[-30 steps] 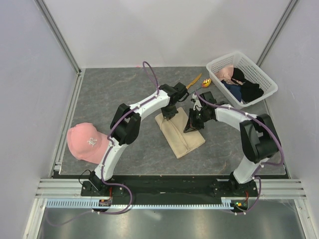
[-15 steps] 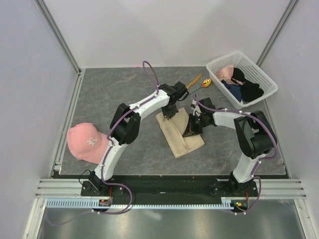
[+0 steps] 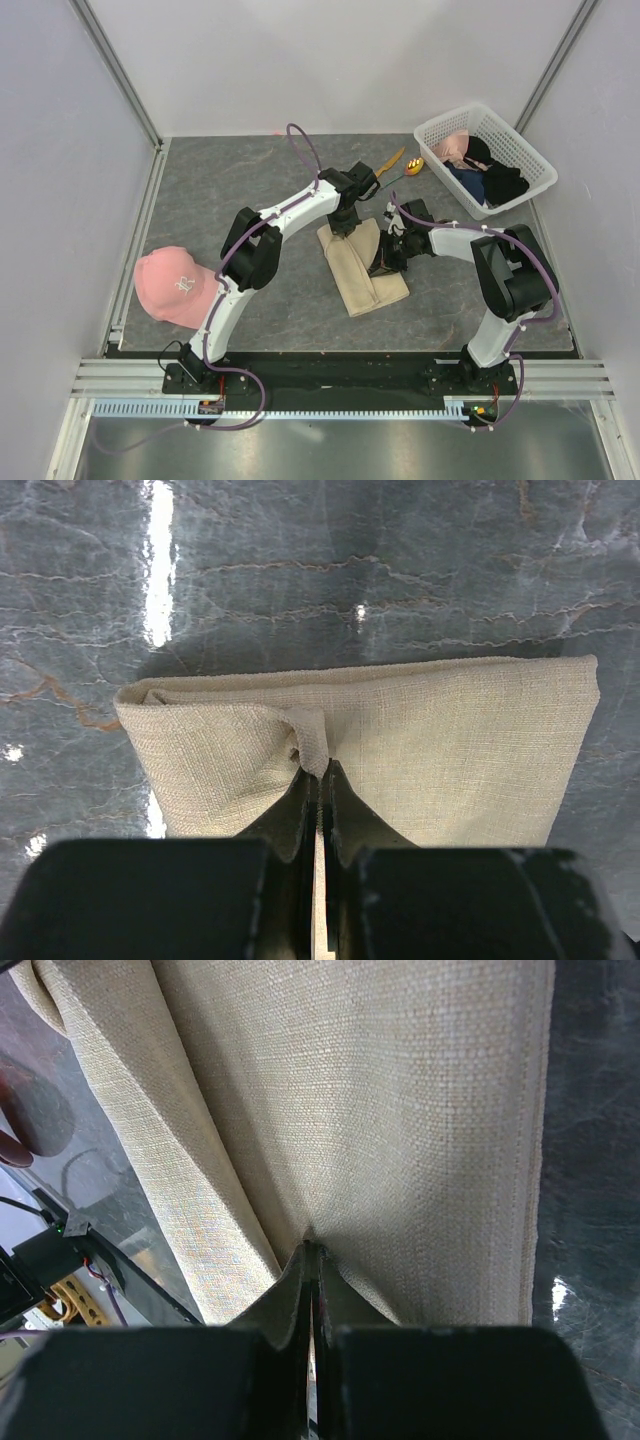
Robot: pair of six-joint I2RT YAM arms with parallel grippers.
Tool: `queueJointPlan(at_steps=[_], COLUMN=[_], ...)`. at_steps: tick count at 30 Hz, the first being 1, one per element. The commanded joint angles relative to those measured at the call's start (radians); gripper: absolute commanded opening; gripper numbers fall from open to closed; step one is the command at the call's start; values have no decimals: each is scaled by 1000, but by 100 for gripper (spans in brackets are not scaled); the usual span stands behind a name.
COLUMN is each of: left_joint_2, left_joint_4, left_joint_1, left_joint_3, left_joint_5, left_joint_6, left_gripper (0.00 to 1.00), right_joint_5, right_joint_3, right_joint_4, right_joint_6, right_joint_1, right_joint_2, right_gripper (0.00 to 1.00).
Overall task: Fold the napkin into a case and place the utensils inside
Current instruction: Fold the lower triangle-folded napkin at the center of the board.
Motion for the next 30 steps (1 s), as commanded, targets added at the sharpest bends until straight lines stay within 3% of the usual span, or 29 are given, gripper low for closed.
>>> queueJointPlan(at_steps=[1, 12, 18, 23, 30], left_joint_2=[-32, -55, -58, -56, -55], left_joint_4=[58, 121, 128, 130, 134], left_joint_1=[-6, -15, -15, -15, -13], left_joint_3=[17, -76, -92, -95, -89], left_joint_5=[12, 65, 71, 78, 89], left_joint_6=[58, 105, 112, 106, 92], left_gripper=[2, 2, 2, 2, 2], right_joint_5=[21, 25, 54, 4, -42], right_joint_3=[-5, 71, 200, 191, 99], right_joint_4=[-7, -82, -200, -188, -53], right_joint_6=[-8, -46, -75, -45, 44], right_joint_1=[3, 2, 0, 20, 69], right_joint_2=[0, -8, -63, -91, -68], right_gripper=[0, 0, 14, 13, 0])
